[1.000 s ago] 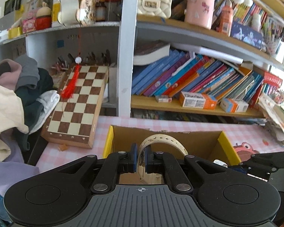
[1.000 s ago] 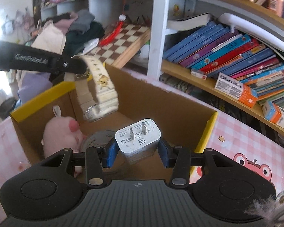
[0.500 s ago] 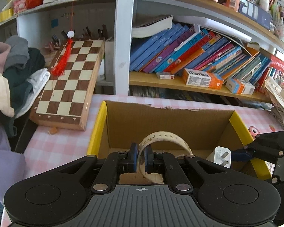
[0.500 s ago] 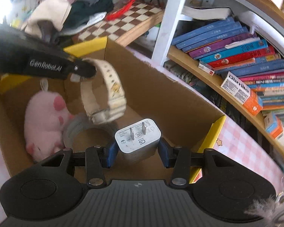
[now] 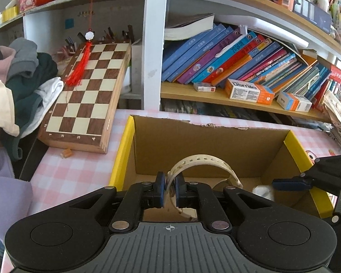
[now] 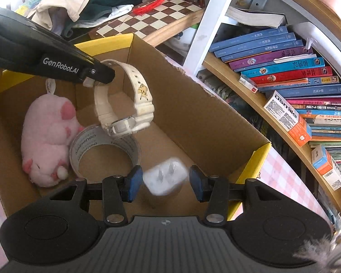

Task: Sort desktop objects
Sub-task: 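Open both tools to drop the watch and charger plug into the box, then raise both tools out of the box and back toward the table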

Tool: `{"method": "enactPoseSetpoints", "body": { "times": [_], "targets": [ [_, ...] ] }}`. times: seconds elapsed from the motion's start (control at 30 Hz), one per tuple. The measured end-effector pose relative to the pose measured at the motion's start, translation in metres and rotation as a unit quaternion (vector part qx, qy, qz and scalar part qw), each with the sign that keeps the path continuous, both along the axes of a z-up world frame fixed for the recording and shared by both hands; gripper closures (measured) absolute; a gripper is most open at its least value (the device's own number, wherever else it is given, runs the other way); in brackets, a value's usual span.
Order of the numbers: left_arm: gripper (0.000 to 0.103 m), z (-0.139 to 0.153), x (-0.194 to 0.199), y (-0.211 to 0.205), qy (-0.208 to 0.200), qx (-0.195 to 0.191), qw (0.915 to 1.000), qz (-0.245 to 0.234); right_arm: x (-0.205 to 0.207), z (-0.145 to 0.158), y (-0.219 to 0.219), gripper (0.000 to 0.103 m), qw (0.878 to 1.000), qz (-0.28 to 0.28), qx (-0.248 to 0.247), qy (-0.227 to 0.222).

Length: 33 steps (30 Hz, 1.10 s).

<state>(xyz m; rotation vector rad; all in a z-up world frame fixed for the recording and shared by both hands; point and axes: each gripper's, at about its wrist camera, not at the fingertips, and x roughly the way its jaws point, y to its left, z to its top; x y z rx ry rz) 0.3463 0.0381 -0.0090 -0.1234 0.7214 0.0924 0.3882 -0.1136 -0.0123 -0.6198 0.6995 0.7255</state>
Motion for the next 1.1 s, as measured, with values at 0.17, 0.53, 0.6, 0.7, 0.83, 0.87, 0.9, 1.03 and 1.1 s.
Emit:
{"method": "enactPoseSetpoints", "body": {
  "times": [0.17,0.53,0.6,0.7,0.83,0.87,0.9,1.03,1.1],
  "targets": [
    [0.088,0.003,-0.003,-0.003,-0.001,0.005,1.0000,-0.003,-0.002,0.003,-0.001,0.040,1.000,-0.005,0.011,-0.002],
    [0.019,0.023,-0.026,-0.007,-0.034,0.023,0.9990,0.018,-0.017,0.020,-0.014,0.025,0.996,-0.038,0.081,-0.014],
    [0.018,0.028,-0.031,-0.010,-0.043,0.028,0.9985,0.020,-0.021,0.024,-0.017,0.025,0.994,-0.044,0.094,-0.018],
    [0.018,0.035,-0.038,-0.011,-0.055,0.025,0.9980,0.020,-0.027,0.029,-0.022,0.025,0.992,-0.053,0.110,-0.021],
    [0.018,0.042,-0.048,-0.014,-0.065,0.025,0.9974,0.018,-0.034,0.034,-0.026,0.024,0.991,-0.062,0.118,-0.028],
    [0.018,0.043,-0.051,-0.014,-0.067,0.025,0.9973,0.018,-0.036,0.036,-0.027,0.024,0.990,-0.063,0.120,-0.032],
    [0.018,0.044,-0.053,-0.015,-0.069,0.025,0.9971,0.018,-0.039,0.037,-0.028,0.023,0.990,-0.064,0.122,-0.035],
    [0.018,0.049,-0.065,-0.018,-0.077,0.027,0.9965,0.016,-0.050,0.042,-0.030,0.023,0.989,-0.064,0.129,-0.043],
    [0.017,0.051,-0.071,-0.019,-0.081,0.027,0.9962,0.017,-0.055,0.044,-0.031,0.023,0.988,-0.063,0.131,-0.046]
  ]
}}
